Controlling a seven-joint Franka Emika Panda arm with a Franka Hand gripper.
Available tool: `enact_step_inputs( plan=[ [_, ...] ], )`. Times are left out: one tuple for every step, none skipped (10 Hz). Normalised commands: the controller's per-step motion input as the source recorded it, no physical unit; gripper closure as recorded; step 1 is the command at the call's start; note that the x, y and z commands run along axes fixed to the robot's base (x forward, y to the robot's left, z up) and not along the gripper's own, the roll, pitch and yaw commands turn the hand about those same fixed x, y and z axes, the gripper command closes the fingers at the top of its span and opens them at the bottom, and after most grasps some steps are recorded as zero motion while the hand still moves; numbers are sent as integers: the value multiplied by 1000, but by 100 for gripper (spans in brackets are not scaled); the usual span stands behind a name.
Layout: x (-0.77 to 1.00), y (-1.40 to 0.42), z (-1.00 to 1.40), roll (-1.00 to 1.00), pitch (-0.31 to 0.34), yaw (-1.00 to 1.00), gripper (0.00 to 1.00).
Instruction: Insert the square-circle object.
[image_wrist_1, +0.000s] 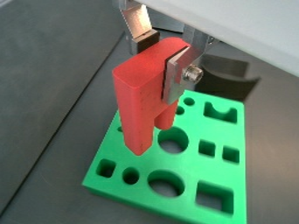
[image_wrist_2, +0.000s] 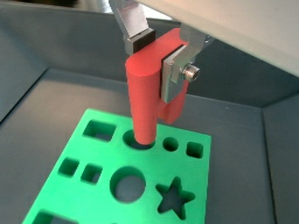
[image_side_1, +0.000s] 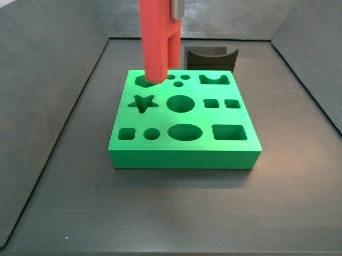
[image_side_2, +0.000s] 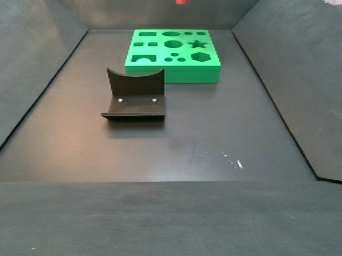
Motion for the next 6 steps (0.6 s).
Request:
enact_step_inputs(
  plan=[
    [0, -209, -46, 41, 0, -977, 100],
    [0, -91, -157, 11, 0, -1000, 100],
    [0, -69, -200, 6, 0, -1000, 100],
    [0, -57, -340, 0, 0, -1000, 100],
    [0, -131, -571, 0, -123, -1000, 100],
    [0, -137, -583, 0, -124, -1000, 100]
  ],
)
